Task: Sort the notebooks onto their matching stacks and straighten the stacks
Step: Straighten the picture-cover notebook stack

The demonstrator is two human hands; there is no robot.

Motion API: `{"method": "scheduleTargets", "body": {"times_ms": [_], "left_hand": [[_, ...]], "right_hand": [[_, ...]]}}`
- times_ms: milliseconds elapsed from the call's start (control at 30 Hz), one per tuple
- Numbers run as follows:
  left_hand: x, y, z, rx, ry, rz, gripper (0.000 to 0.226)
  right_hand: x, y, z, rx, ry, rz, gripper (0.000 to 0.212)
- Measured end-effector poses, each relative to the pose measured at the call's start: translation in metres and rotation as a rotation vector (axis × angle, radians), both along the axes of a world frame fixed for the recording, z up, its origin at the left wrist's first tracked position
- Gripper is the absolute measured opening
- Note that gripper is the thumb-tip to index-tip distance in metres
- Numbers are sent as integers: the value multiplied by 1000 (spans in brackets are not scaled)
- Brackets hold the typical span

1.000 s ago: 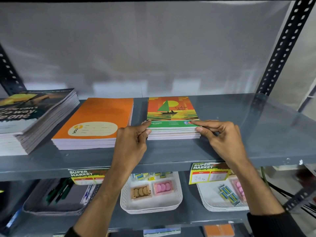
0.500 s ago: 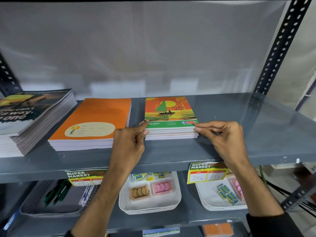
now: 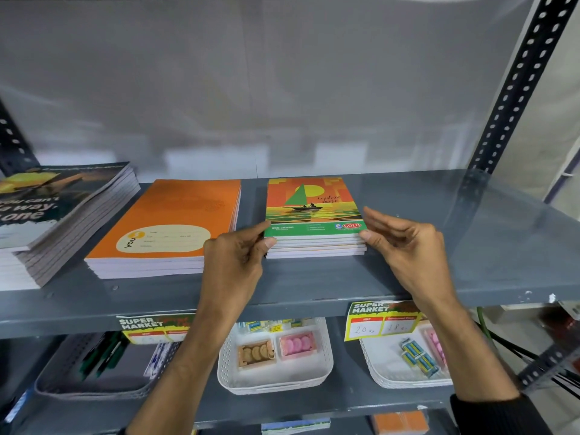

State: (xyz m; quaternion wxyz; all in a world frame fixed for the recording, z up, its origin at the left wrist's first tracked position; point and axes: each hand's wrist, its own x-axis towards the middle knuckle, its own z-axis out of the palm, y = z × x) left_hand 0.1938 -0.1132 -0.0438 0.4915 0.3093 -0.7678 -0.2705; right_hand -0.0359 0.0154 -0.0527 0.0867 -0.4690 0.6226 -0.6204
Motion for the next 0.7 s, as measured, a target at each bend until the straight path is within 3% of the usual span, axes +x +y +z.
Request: {"method": "scheduleTargets", "body": {"times_ms": [100, 200, 300, 433, 567, 700], "left_hand": [[-3, 3, 10, 210, 70, -89, 23], [-25, -2, 22, 589, 239, -237, 51], [-51, -9, 35, 805, 317, -177, 64], [-56, -20, 27, 824, 339, -88, 63], [-62, -20, 24, 791, 325, -71, 64], [-65, -25, 19, 787, 352, -72, 64]], "right_hand": [[4, -4, 6, 99, -77, 45, 39], [0, -23, 26, 205, -455, 156, 79], [3, -43, 45, 231, -664, 155, 87], [14, -62, 48, 206, -755, 133, 84], [16, -70, 41, 313, -633, 65, 77], [11, -70, 38, 334, -645, 86, 70]]}}
